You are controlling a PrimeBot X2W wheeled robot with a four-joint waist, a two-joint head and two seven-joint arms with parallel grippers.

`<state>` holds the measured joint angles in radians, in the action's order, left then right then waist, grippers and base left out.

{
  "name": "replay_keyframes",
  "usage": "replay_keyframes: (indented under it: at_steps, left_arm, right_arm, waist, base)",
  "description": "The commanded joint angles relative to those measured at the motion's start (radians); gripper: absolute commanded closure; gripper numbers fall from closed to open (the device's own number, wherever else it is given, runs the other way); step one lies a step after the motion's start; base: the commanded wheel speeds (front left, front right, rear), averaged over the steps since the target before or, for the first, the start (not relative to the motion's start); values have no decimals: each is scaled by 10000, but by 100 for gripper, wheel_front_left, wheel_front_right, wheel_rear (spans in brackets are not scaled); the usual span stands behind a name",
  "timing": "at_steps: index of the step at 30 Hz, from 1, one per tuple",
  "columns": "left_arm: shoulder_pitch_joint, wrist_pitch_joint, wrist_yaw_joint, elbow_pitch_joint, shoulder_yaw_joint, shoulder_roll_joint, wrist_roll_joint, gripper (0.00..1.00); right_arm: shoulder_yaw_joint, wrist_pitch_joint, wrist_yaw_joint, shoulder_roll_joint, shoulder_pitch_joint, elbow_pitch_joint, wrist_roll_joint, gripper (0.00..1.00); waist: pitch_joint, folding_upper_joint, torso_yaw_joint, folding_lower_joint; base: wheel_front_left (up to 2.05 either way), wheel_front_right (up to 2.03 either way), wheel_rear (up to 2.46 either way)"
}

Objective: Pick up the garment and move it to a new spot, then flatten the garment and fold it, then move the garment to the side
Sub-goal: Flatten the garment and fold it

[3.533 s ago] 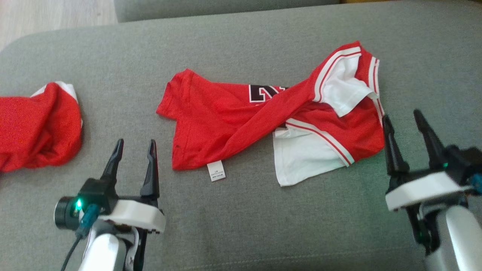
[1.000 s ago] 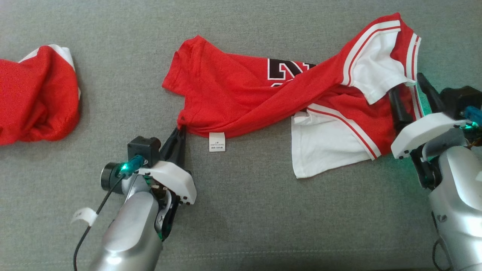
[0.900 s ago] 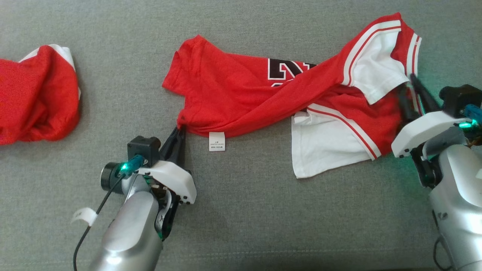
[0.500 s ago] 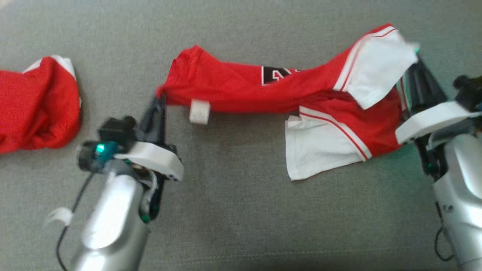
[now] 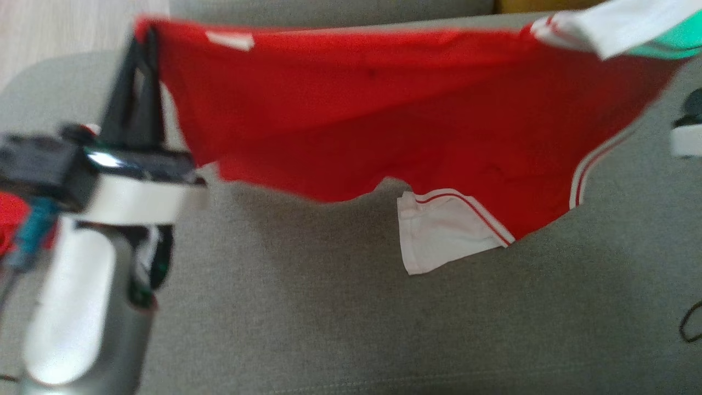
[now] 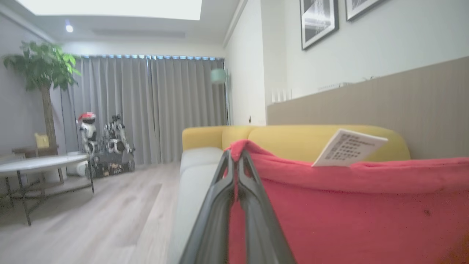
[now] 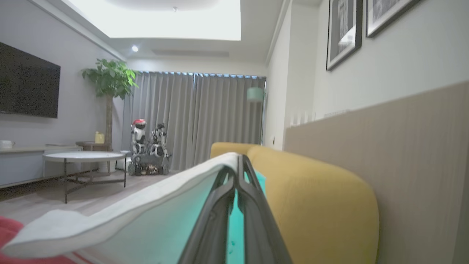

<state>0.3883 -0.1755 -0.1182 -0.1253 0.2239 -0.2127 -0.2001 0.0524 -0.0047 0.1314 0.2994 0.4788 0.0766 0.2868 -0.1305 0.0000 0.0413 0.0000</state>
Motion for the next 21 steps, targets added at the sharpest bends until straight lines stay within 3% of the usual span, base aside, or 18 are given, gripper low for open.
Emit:
replay_keyframes:
  at_steps: [1, 9, 21]
  left_arm:
    - [784, 97, -68, -546, -489, -375, 91, 100]
    - [2071, 1255, -10, -2143, -596, -862, 351, 100]
    - [2492, 1901, -53, -2114, -468, -807, 174, 100]
  right_arm:
    - [-18, 156, -7, 177, 265, 580, -62, 100]
    - [554, 1674, -7, 500, 1267, 2738, -137, 100]
    - [330, 2636, -7, 710, 2239, 2515, 349, 100]
  waist:
    - [133, 0, 21, 0]
    - [702, 0, 48, 0]
    - [854, 0, 23, 0]
  base:
    - [0, 0, 0]
    - [0, 0, 0]
    - [0, 0, 0]
